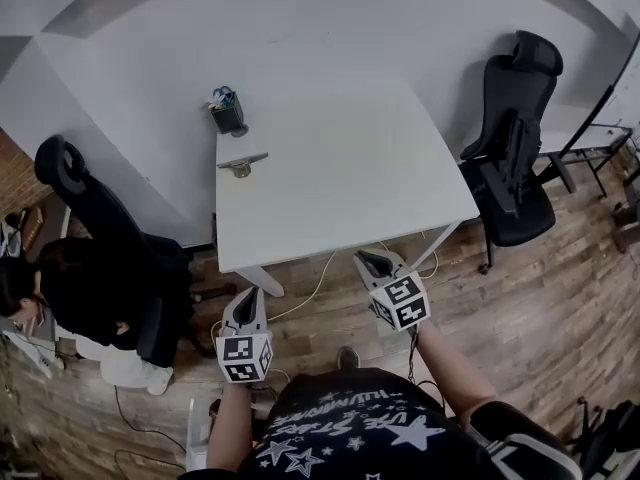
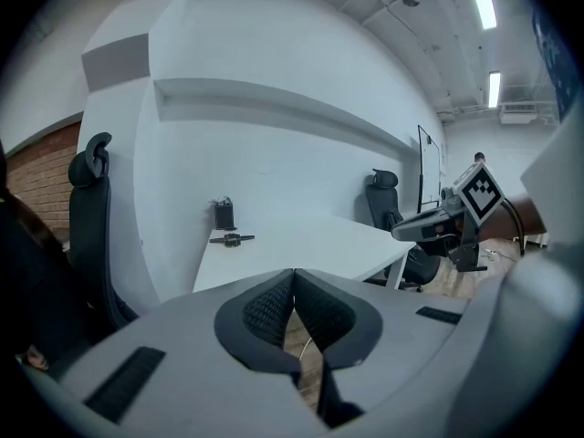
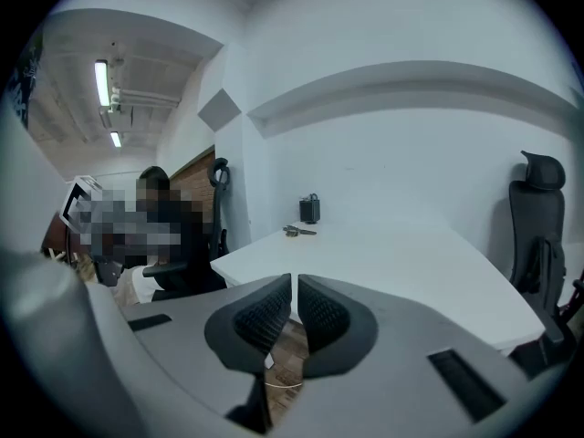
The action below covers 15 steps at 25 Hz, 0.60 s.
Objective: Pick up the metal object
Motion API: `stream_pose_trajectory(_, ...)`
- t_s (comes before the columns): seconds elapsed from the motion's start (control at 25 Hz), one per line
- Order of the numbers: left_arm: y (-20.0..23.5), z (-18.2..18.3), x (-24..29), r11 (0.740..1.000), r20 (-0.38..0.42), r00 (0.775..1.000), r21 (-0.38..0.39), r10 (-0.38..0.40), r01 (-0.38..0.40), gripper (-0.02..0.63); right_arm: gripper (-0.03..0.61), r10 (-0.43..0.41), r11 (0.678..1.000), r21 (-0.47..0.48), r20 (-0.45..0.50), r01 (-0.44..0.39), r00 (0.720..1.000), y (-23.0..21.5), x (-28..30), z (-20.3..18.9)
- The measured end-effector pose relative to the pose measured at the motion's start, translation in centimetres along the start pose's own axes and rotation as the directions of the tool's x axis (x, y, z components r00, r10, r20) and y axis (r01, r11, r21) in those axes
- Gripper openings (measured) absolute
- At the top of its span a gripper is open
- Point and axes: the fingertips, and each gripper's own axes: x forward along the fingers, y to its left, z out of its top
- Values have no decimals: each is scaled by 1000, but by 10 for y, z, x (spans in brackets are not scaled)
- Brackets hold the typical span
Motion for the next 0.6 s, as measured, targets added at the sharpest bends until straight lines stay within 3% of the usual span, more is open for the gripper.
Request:
stream_pose_trajectory(0.24,11,13,33,999,-12,999,-15,51,-52,20,52,30,999,13,-5,-30,1000,-33,31,10)
stream_pose_trajectory(0.6,59,31,99,997,-33,997,49,65,-63,20,52,5,999,38,-34,-4,999,-59,77,14)
